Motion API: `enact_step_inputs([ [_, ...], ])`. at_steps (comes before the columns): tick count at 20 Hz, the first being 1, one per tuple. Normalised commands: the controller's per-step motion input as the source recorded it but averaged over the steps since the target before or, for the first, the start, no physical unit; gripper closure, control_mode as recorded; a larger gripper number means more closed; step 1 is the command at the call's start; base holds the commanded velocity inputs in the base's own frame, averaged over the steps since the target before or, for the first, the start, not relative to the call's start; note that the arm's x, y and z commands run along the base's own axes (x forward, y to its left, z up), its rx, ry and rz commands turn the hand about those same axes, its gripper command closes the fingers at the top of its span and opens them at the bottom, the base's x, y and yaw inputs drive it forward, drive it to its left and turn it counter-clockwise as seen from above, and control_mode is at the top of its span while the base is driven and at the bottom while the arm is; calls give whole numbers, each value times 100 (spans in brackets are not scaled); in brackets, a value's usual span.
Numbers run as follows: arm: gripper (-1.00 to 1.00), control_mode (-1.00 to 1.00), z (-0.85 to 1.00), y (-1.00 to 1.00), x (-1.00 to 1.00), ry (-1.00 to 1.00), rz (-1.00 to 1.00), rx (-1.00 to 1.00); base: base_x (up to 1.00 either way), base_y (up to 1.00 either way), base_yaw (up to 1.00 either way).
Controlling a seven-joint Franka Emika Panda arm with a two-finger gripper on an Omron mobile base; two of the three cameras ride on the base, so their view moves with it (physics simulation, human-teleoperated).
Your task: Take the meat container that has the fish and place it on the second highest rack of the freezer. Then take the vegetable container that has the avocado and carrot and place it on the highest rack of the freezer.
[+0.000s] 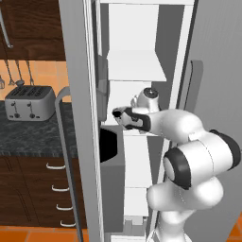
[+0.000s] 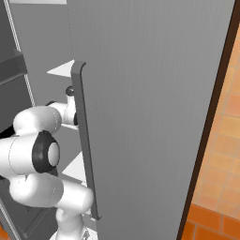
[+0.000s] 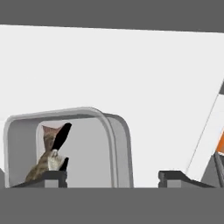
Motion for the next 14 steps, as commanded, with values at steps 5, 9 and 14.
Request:
enact_step_inputs([
  [5, -100, -100, 62, 0, -55, -16, 0, 2, 0, 0, 0],
  [9, -100, -100, 100, 0, -79, 0, 0, 8, 0, 0, 0],
  [14, -100, -100, 100, 0, -100, 1, 0, 0, 0, 0, 0],
])
